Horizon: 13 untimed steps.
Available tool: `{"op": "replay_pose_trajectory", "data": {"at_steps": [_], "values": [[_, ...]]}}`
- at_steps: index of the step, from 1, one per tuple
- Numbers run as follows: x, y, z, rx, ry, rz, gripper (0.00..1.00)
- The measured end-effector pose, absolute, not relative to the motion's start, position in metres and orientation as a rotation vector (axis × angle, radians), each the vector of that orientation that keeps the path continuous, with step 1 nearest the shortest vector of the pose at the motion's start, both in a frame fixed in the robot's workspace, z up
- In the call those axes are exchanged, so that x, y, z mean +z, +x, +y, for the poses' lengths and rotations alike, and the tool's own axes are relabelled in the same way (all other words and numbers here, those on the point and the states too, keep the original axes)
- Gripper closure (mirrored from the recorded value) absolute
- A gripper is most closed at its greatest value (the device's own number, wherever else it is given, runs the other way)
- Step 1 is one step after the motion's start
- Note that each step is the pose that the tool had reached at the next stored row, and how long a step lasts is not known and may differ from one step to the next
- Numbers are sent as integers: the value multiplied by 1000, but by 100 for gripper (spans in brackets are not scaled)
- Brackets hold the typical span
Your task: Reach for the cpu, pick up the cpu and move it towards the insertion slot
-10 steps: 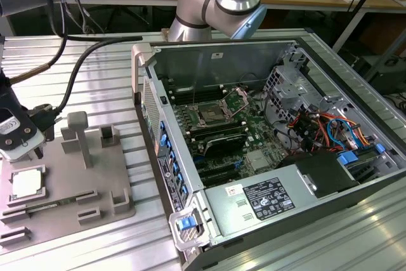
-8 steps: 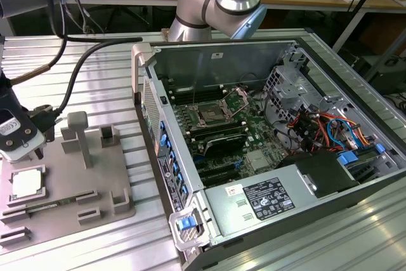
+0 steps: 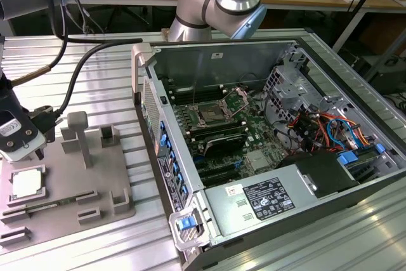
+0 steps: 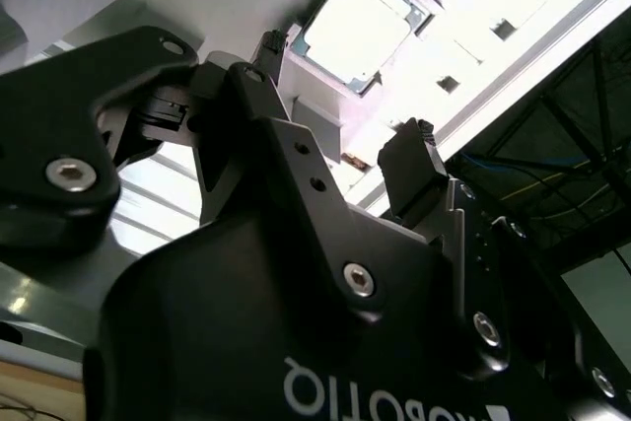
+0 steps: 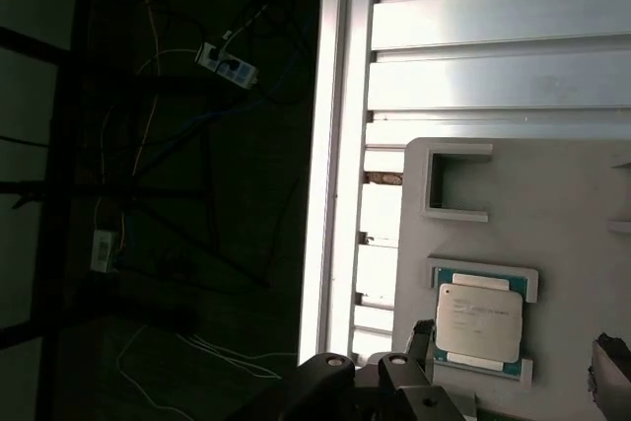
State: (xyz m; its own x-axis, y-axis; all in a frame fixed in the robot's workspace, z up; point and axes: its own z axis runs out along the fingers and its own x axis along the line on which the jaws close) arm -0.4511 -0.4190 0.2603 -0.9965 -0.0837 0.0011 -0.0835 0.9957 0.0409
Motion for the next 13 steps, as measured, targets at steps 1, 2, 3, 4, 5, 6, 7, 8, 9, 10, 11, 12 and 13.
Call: {"op": "replay_pose_trajectory", "data": {"at_steps": [1, 2, 3, 4, 5, 6, 7, 8, 9, 10, 11, 12, 13], "values": [[260, -451, -419, -64, 131, -3135, 34], [260, -451, -419, -64, 131, -3135, 34], [260, -451, -419, -64, 131, -3135, 34], [260, -451, -419, -64, 131, -3135, 34], [260, -451, -419, -64, 131, -3135, 34], [260, -451, -419, -64, 131, -3135, 34], [260, -451, -419, -64, 131, -3135, 34], [260, -451, -419, -64, 131, -3135, 34], [260, -451, -419, -64, 131, -3135, 34], [260, -451, -419, -64, 131, -3135, 34], [260, -451, -419, -64, 131, -3135, 34], [260, -451, -419, -64, 131, -3135, 34], [259, -451, -419, -64, 131, -3135, 34]]}}
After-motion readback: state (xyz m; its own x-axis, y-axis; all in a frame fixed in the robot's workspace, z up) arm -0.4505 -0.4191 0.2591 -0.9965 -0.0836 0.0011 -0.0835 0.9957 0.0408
